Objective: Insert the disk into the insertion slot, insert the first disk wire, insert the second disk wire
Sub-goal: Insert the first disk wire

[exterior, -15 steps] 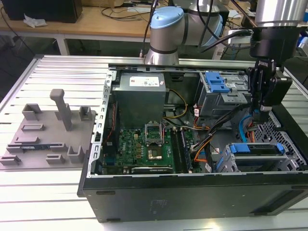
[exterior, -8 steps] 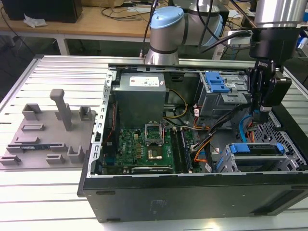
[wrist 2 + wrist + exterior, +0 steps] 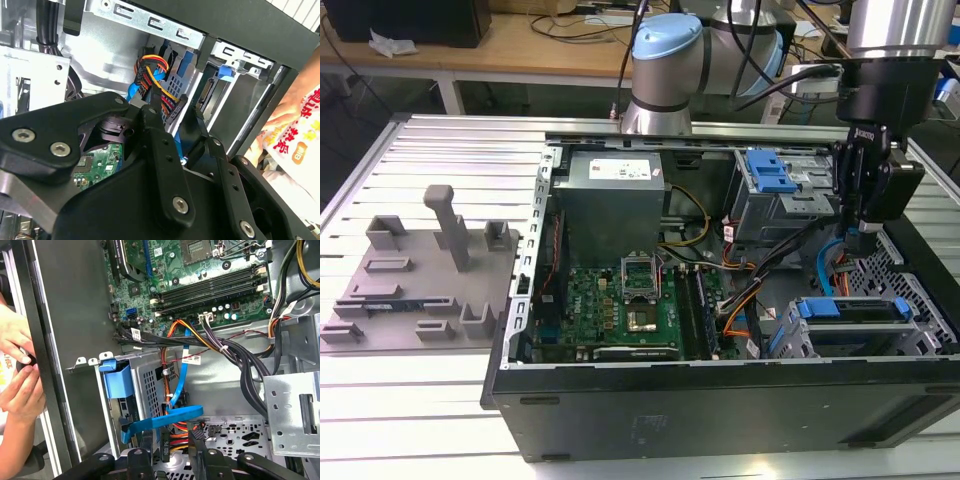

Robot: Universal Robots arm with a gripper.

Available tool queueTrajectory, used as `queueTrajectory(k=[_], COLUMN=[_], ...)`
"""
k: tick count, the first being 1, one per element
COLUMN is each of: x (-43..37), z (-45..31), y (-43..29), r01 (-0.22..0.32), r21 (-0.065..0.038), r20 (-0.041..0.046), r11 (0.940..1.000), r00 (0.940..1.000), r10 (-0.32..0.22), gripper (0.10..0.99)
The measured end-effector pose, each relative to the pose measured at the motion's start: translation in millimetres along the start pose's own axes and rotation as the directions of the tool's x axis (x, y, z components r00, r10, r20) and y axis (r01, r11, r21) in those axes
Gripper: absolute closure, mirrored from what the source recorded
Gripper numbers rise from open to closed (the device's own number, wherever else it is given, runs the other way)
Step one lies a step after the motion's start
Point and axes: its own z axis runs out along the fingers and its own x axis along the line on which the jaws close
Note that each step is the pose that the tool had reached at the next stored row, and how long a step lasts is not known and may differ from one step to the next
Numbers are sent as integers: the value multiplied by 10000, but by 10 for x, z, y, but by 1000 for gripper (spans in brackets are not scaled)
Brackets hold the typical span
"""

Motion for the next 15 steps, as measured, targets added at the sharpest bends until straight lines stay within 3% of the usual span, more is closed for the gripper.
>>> queueTrajectory(k=[3, 4, 15], x=[-3, -3, -10], z=[1, 1, 18], y=[-13, -13, -11], r01=[13, 19, 79], r21=[5, 8, 36], r20=[3, 1, 5], r11=[10000, 10000, 10000], r00=[10000, 10000, 10000], r10=[-13, -19, -79], gripper=[686, 761, 761])
